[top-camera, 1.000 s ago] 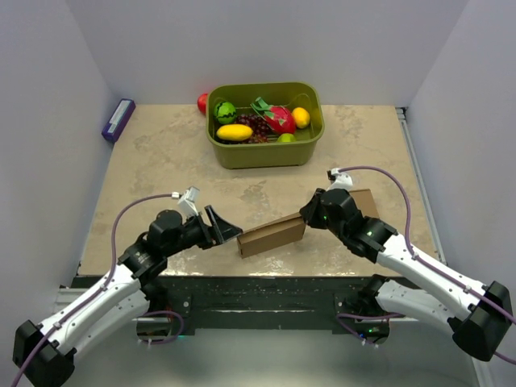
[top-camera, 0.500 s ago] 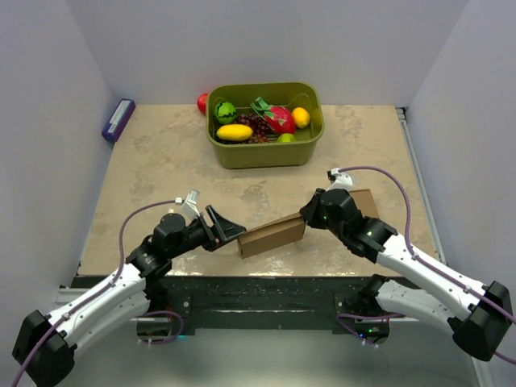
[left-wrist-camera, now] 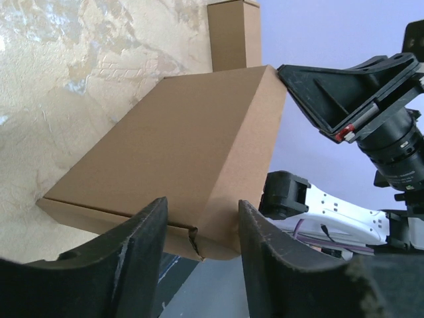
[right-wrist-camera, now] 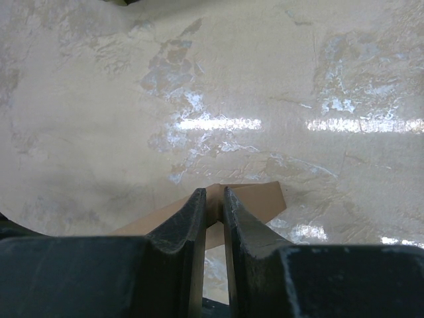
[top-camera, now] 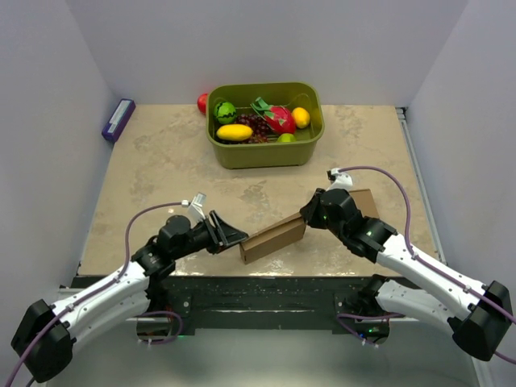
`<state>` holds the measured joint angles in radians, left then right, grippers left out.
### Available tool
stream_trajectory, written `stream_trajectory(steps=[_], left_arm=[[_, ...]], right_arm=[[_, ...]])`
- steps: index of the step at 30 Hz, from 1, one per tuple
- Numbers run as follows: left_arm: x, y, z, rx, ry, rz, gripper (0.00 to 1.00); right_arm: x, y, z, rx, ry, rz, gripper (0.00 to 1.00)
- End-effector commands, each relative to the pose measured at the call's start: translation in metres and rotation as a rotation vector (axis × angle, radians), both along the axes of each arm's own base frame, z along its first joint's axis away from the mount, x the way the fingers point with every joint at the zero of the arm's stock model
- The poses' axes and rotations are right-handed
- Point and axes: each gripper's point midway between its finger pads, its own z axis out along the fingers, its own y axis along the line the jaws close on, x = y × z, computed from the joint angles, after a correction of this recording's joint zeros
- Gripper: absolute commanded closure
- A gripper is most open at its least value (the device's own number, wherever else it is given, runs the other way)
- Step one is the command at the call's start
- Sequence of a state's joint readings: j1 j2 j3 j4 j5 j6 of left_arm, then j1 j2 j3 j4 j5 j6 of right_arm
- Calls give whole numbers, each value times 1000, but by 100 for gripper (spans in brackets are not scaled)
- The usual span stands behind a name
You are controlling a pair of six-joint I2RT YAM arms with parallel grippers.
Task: Fold the paper box
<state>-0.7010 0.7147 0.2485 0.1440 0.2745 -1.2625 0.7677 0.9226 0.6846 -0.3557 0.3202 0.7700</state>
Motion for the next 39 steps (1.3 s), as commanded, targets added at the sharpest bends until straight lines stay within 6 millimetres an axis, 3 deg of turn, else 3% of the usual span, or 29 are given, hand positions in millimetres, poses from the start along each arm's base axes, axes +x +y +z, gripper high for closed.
stream_trajectory(steps=[1, 3, 4, 5, 7, 8, 11, 14, 15, 18, 20, 25, 29, 32, 37, 39], left_arm=[[-2, -9, 13, -8, -65, -46, 51], [0, -7, 6, 53, -99, -58, 48], [5, -6, 14, 80, -136, -56, 41], [9, 2, 4, 159, -134, -32, 38], [16, 9, 17, 241, -237, -34, 28], [19, 18, 12, 306, -243, -12, 26], [21, 27, 24, 382, -330, -25, 23], [16, 30, 20, 450, -375, -91, 23], [17, 32, 19, 478, -400, -107, 23], [19, 35, 19, 524, -429, -123, 21], [22, 33, 18, 537, -428, -137, 20], [35, 33, 11, 607, -439, -143, 15], [53, 28, 24, 585, -490, -143, 13], [73, 33, 31, 610, -529, -135, 11], [120, 64, 54, 647, -586, -28, 11], [135, 77, 65, 663, -614, 24, 11]], right_arm=[[-8, -11, -20, -73, 54, -9, 83], [-7, -11, -19, -78, 51, -13, 83], [-7, -12, -19, -78, 50, -15, 83], [-7, -13, -19, -84, 51, -17, 84], [-7, -13, -18, -80, 49, -16, 84], [-7, -13, -17, -78, 45, -15, 83], [-7, -12, -11, -71, 27, -4, 76], [-8, -12, 0, -56, -1, 16, 65], [-9, -12, 4, -51, -7, 18, 55], [-13, -20, 14, -53, -22, 5, 38], [-17, -27, 21, -56, -33, -3, 36], [-34, -40, 16, -63, -23, 16, 36], [-48, -38, 15, -35, -11, 78, 40], [-63, -24, 5, 18, 8, 183, 48], [-86, 11, -34, 159, 106, 319, 54], [-90, 23, -39, 208, 111, 328, 54]])
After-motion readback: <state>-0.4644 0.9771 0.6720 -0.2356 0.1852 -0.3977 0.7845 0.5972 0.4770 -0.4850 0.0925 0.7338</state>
